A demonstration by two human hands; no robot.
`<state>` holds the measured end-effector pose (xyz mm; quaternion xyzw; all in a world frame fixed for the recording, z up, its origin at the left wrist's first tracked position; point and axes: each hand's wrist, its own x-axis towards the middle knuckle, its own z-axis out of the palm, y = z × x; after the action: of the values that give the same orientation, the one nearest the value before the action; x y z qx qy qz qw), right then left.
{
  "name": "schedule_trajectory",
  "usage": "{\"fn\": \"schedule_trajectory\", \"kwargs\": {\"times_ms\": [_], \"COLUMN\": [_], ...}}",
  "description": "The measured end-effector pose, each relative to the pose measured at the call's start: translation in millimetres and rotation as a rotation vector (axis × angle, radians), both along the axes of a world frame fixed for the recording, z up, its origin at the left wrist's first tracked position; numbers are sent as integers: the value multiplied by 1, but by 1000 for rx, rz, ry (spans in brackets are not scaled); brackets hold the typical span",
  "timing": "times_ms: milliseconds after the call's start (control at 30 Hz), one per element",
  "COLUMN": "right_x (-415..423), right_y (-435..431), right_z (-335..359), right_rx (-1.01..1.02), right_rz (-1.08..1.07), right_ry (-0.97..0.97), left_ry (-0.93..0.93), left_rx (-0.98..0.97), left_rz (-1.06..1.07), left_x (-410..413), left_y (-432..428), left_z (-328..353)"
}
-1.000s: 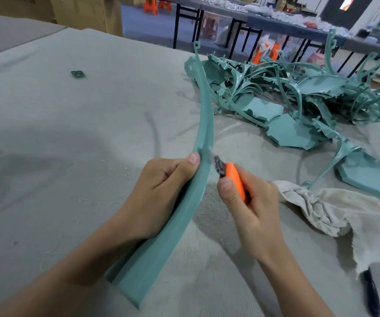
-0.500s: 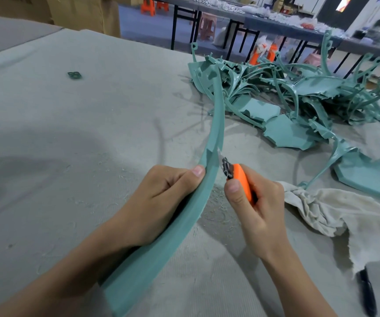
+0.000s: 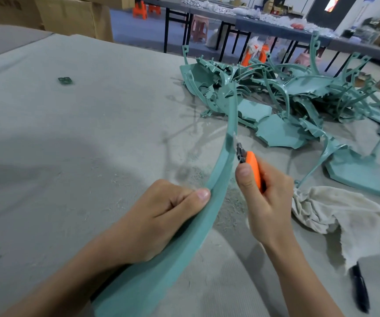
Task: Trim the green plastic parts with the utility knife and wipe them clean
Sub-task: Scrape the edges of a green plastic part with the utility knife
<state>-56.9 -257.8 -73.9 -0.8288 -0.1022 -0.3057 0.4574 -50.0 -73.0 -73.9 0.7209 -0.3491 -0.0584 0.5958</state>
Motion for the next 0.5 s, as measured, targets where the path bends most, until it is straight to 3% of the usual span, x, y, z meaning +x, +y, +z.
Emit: {"fn": "schedule_trajectory", "kwargs": {"times_ms": [300,433,500], "right_x": [10,9,7], "right_y": [-19,-24,-22], "right_z": [16,19,16], "right_rx": [292,519,511], "right_rz": [-47,-56,-12], "right_ry": [30,116,188], "left_ry": [-153,-176,-187], "left_rx": [154,148,164], "left_rz": [-66,116,289], "left_x": [-2,5,10], "left_y": [-3,-2,0], "left_z": [-2,-2,-2]}}
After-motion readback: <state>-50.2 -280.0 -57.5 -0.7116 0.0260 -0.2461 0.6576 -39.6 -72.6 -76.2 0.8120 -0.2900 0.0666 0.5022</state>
